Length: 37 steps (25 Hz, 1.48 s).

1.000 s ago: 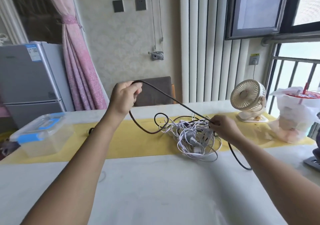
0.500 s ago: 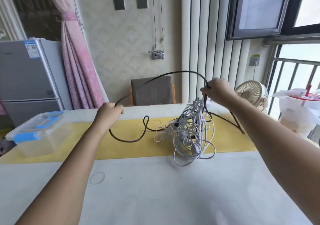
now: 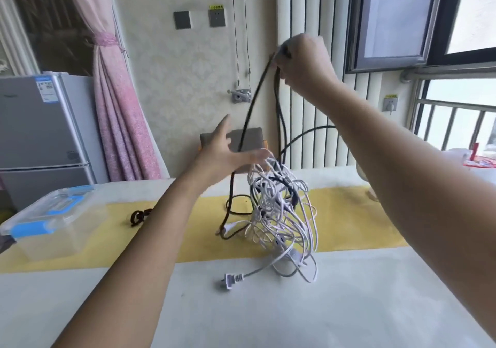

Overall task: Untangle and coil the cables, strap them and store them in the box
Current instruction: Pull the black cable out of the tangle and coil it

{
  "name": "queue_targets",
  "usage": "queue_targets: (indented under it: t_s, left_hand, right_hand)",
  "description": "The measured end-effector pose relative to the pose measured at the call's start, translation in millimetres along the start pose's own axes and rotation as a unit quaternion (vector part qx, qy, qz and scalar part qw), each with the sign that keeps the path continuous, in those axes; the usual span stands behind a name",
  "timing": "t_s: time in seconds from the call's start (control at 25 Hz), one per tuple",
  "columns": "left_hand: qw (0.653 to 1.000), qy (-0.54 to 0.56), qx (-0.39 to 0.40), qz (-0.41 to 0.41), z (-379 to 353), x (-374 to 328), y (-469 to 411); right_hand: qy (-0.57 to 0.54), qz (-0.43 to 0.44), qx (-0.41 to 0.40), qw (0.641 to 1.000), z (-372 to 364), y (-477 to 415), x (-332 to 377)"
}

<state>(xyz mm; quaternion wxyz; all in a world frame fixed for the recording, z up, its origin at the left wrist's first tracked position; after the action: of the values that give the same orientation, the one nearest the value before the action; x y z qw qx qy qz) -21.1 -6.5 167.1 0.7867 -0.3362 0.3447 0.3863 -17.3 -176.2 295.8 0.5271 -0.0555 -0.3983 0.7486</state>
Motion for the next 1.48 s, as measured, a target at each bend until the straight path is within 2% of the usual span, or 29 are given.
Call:
queue_targets:
  t_s: [0.12,0.24,0.36,0.44,0.52,0.56,0.6,0.64,0.76,0.88,0.96,1.0,1.04,1.08,1.16,1.24,1.32,1.4,1.48]
  left_hand:
    - [0.998,0.036,0.033,-0.026,-3,-11,-32]
    - [0.998,0.018,0.054,0.032,-23,7,-41]
    - [0.981,0.139,0.044,0.131,-28,42,-27]
    - [0.927,0.327,0.006,0.183,-21,66,-16]
    - [0.832,0.53,-0.055,0.157,-16,81,-9]
    - [0.795,0.587,-0.08,0.13,-14,85,-8]
    - [0.776,0.614,-0.094,0.108,-14,89,-6]
    - [0.77,0.624,-0.093,0.092,-14,91,-4]
    - [0.801,0.592,-0.05,0.075,-17,89,0]
    - [0.861,0.502,-0.014,0.083,-13,80,1]
    - [0.901,0.425,0.008,0.083,-10,74,4]
    - [0.913,0.4,0.019,0.079,-9,70,6]
    - [0.92,0.385,0.03,0.072,-9,66,9]
    - [0.924,0.375,0.041,0.063,-9,61,11]
    - [0.927,0.369,0.052,0.047,-7,52,13]
    - [0.916,0.396,0.052,0.03,-4,42,12]
    - [0.904,0.425,0.046,0.004,0,30,9]
    - [0.892,0.449,0.031,-0.028,4,16,5]
    - [0.883,0.466,0.009,-0.056,8,6,1]
  right_hand:
    - [-0.09,0.013,0.008,0.996,5,-15,29]
    - [-0.125,0.025,0.073,0.989,-16,-5,29]
    - [-0.168,0.005,0.134,0.977,-49,14,-12]
    - [-0.13,-0.063,0.176,0.974,-73,36,-41]
    - [-0.093,-0.115,0.136,0.98,-98,64,-66]
    - [-0.09,-0.109,0.096,0.985,-107,79,-72]
    - [-0.086,-0.089,0.075,0.989,-116,93,-74]
    - [-0.1,-0.07,0.094,0.988,-125,102,-74]
    - [-0.121,-0.015,0.28,0.952,-149,112,-56]
    - [-0.105,0.048,0.355,0.928,-162,106,-39]
    - [-0.053,-0.018,0.491,0.869,-164,107,-38]
    - [-0.049,-0.028,0.559,0.827,-167,111,-42]
    - [-0.043,-0.024,0.594,0.803,-170,114,-43]
    - [-0.038,-0.008,0.598,0.8,-171,119,-45]
    - [-0.04,-0.001,0.549,0.835,-175,125,-49]
    - [-0.077,-0.017,0.465,0.882,-173,129,-48]
    - [-0.112,-0.008,0.389,0.914,-166,127,-43]
    - [-0.068,0.014,0.3,0.952,-157,120,-37]
    - [-0.037,-0.01,0.22,0.975,-148,109,-39]
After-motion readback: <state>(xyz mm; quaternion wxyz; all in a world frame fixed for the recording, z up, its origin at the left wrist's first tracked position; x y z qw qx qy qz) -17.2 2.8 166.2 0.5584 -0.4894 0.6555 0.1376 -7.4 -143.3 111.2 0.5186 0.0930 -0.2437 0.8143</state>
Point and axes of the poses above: each hand's wrist, its own y-axis away from the middle knuckle, its own z-axis out of the back of the hand, x = y × z, the point moved 2 cm from there along -y, towards the middle knuckle, and after that the axes turned 14 degrees about x, right-handed, at the moved point
